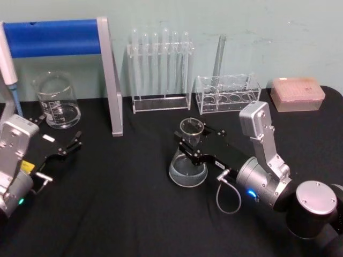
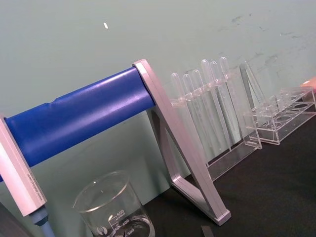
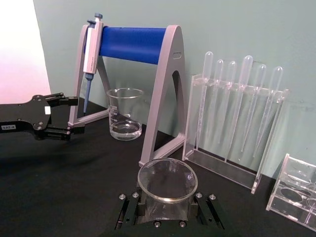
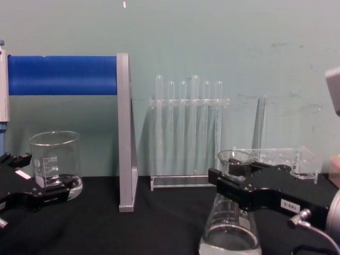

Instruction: Grasp the erlenmeyer flask with one hand, shake it three times, then place it back.

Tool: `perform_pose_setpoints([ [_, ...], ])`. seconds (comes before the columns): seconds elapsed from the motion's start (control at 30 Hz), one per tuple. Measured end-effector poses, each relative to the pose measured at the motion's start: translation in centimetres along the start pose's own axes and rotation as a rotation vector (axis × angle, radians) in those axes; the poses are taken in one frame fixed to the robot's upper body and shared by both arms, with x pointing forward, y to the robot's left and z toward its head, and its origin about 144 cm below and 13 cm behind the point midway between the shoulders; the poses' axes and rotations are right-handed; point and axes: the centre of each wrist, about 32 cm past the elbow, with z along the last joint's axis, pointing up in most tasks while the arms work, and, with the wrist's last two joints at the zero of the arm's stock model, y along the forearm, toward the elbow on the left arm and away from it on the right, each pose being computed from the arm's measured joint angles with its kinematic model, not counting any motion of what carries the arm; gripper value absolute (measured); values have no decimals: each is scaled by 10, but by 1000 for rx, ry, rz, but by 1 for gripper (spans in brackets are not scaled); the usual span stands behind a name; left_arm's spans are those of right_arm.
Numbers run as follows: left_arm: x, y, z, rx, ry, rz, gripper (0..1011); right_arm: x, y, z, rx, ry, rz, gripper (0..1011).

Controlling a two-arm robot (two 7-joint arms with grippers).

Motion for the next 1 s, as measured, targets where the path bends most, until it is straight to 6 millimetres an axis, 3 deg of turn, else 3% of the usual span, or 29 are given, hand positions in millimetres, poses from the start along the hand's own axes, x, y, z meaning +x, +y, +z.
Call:
perform_pose_setpoints([
  [1.0, 0, 0, 0, 0, 0, 0, 1001, -2, 0, -4, -24, 1, 4, 449],
])
